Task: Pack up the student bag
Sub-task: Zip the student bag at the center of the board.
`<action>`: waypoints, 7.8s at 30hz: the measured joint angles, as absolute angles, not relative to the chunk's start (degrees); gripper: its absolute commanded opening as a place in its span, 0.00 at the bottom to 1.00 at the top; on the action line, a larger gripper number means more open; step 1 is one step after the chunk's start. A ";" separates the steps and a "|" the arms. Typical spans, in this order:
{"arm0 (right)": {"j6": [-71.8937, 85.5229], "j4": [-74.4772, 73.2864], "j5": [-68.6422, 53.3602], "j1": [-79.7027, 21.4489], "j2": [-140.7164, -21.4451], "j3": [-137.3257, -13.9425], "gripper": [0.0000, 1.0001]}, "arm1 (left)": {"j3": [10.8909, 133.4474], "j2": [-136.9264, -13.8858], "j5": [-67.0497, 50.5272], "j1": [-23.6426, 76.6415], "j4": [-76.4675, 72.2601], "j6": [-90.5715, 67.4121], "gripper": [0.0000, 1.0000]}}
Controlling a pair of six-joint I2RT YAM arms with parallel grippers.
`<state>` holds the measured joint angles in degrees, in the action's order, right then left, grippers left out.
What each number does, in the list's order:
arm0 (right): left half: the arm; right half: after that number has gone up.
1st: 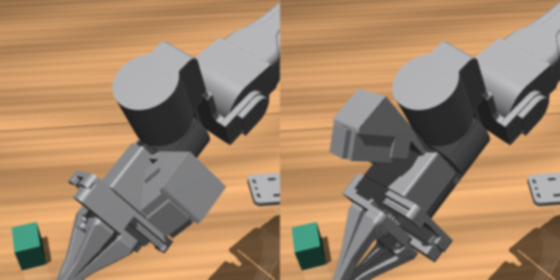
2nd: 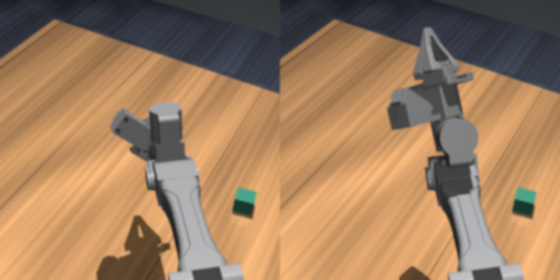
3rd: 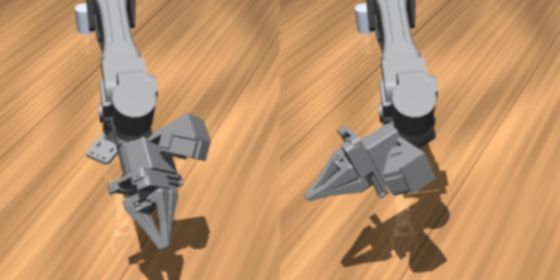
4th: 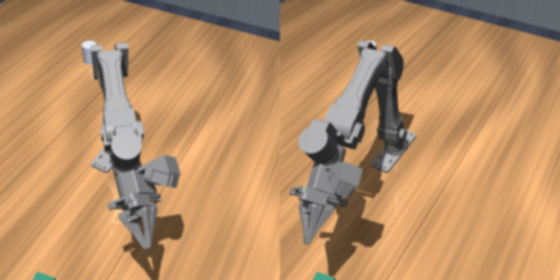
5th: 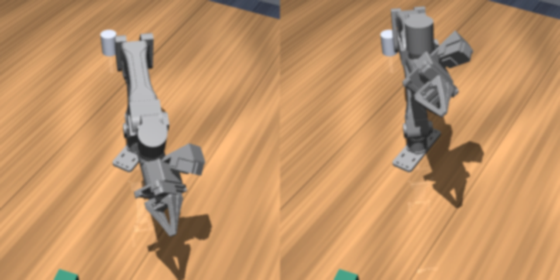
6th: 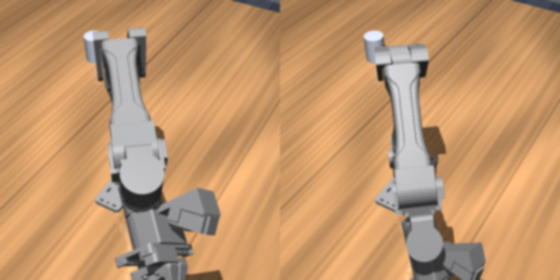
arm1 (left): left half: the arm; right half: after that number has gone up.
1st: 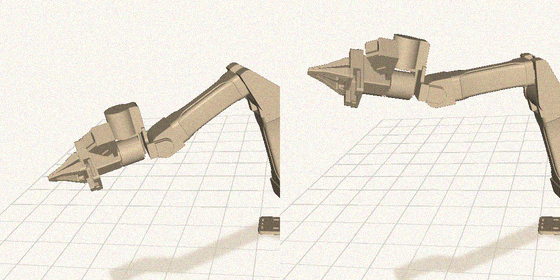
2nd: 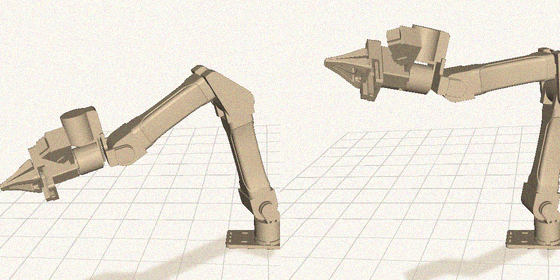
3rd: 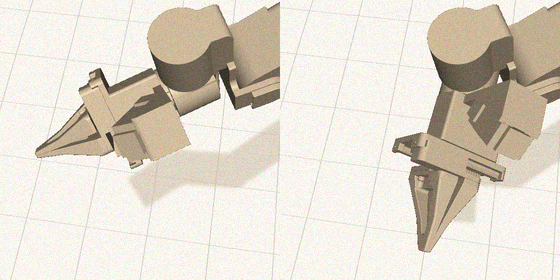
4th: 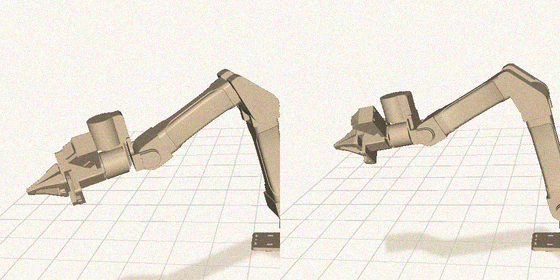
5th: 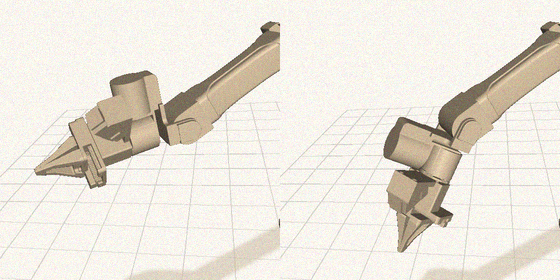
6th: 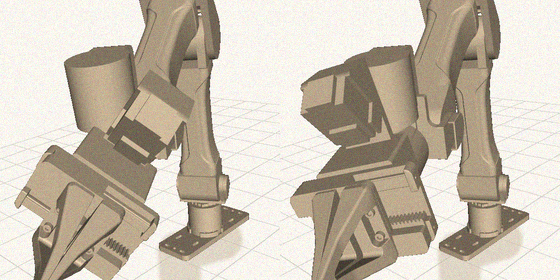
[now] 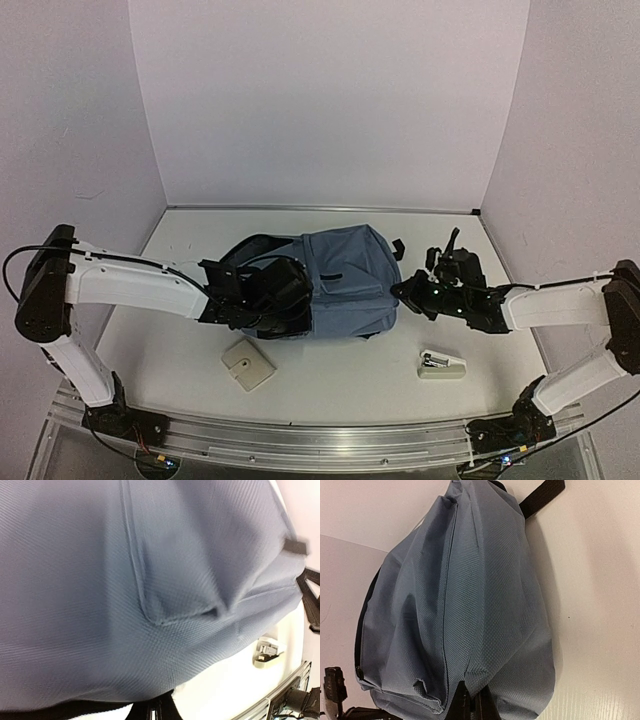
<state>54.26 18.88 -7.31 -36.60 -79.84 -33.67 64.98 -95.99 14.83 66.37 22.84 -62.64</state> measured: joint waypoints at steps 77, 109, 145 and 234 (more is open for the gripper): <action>7.12 3.41 5.07 -69.82 -103.27 -76.45 0.63 | 50.24 -70.37 0.15 42.96 31.52 -38.06 0.00; -6.24 5.30 15.57 -70.06 -124.05 -92.79 0.00 | 50.24 -70.32 0.27 41.19 32.62 -39.95 0.00; -0.21 12.67 17.63 -73.63 -108.42 -71.19 0.00 | 57.29 -77.84 -14.05 33.10 35.64 -34.23 0.00; 38.57 10.11 5.13 -35.02 -98.41 -65.20 0.75 | 62.09 -97.68 -23.88 45.96 9.65 -45.27 0.00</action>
